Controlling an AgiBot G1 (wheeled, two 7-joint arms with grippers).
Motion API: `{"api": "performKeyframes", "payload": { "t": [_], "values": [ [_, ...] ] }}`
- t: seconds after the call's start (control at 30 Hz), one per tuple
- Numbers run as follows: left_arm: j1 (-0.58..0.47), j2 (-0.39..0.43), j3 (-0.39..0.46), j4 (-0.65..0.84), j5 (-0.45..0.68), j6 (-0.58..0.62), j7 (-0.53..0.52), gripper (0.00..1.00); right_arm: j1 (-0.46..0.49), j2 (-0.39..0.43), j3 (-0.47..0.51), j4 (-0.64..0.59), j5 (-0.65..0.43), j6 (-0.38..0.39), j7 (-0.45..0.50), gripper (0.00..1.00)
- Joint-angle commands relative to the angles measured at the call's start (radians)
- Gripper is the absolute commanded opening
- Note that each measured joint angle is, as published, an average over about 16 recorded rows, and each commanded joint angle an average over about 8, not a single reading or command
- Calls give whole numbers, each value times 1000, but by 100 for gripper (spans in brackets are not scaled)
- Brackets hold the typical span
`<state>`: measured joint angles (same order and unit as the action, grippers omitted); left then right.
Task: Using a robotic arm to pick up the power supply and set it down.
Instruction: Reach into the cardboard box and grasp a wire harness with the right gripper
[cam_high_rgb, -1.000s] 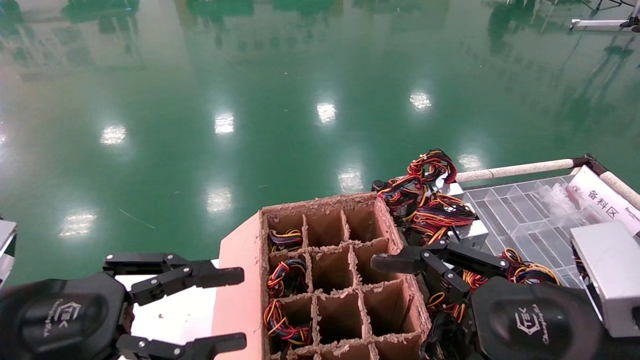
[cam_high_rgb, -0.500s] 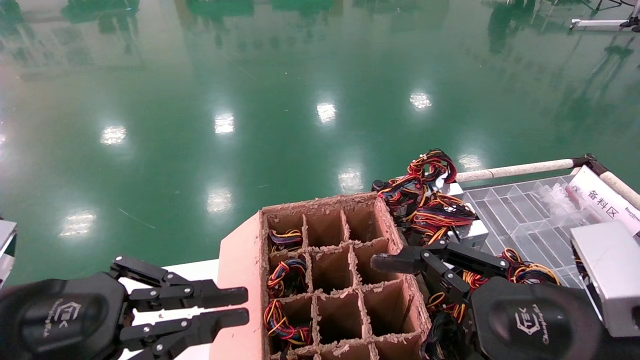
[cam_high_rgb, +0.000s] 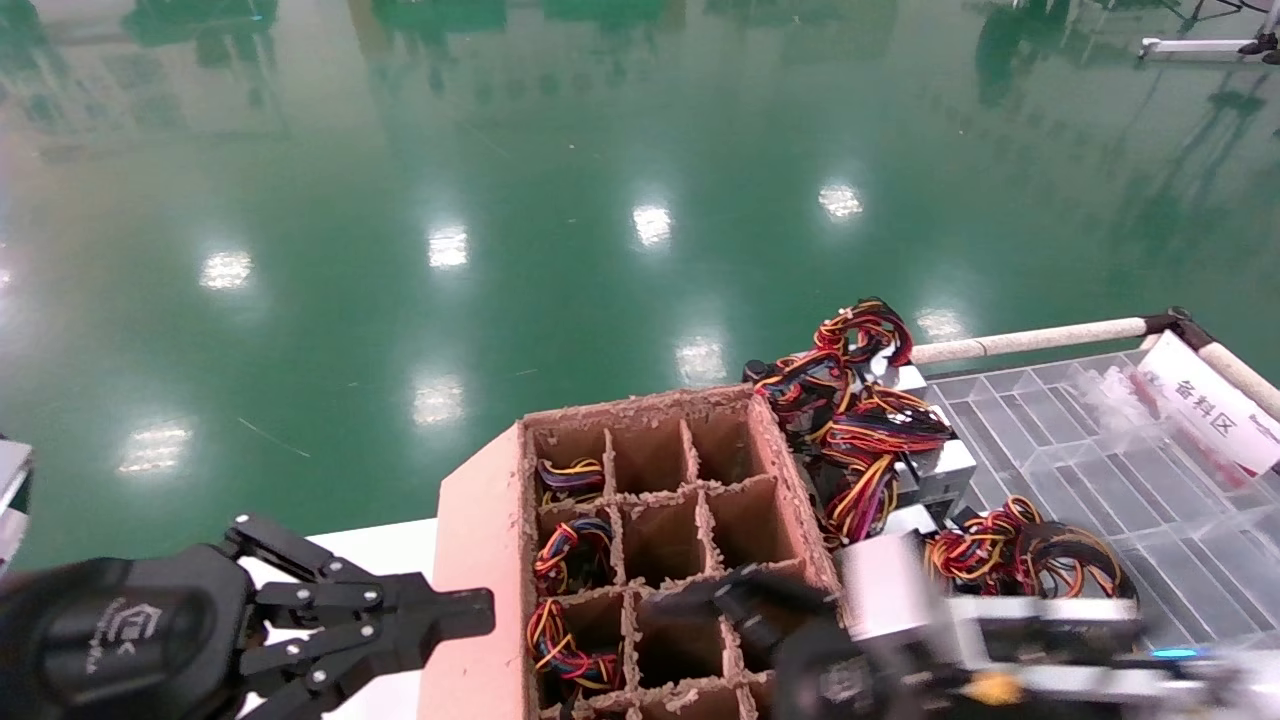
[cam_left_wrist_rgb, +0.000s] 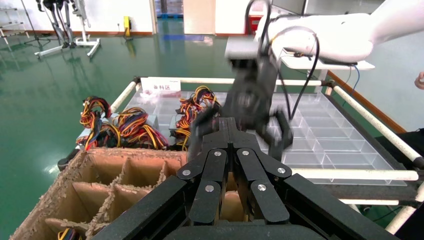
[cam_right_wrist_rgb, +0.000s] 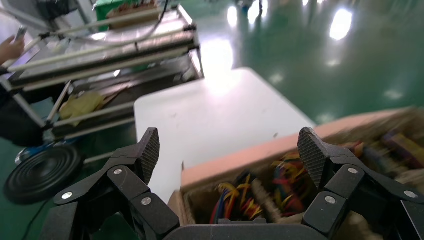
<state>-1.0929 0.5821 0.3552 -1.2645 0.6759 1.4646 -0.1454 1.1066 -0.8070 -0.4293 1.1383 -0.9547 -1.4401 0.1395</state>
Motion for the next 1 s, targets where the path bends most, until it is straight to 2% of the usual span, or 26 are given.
{"api": "performKeyframes", "payload": {
  "t": [0.03, 0.1, 0.13, 0.17, 0.23, 0.4, 0.43, 0.47, 0.73, 1.0],
  "values": [
    [0, 0, 0, 0, 0, 0, 0, 77, 8, -34, -24, -30, -35, 4, -9, 100],
    [0, 0, 0, 0, 0, 0, 0, 96, 20, -63, -44, -59, -62, 7, -17, 100],
    [0, 0, 0, 0, 0, 0, 0, 100, 26, -77, -53, -73, -77, 8, -21, 100],
    [0, 0, 0, 0, 0, 0, 0, 100, 33, -89, -62, -85, -90, 8, -23, 96],
    [0, 0, 0, 0, 0, 0, 0, 100, 47, -113, -80, -112, -114, 7, -28, 76],
    [0, 0, 0, 0, 0, 0, 0, 100, 79, -166, -119, -176, -171, 3, -47, 14],
    [0, 0, 0, 0, 0, 0, 0, 100, 85, -176, -125, -190, -180, 3, -51, 6],
    [0, 0, 0, 0, 0, 0, 0, 100, 91, -185, -131, -203, -189, 3, -56, 1],
    [0, 0, 0, 0, 0, 0, 0, 100, 130, -234, -161, -296, -237, -6, -92, 0],
    [0, 0, 0, 0, 0, 0, 0, 100, 149, -251, -177, -351, -262, -18, -114, 0]
  ]
}}
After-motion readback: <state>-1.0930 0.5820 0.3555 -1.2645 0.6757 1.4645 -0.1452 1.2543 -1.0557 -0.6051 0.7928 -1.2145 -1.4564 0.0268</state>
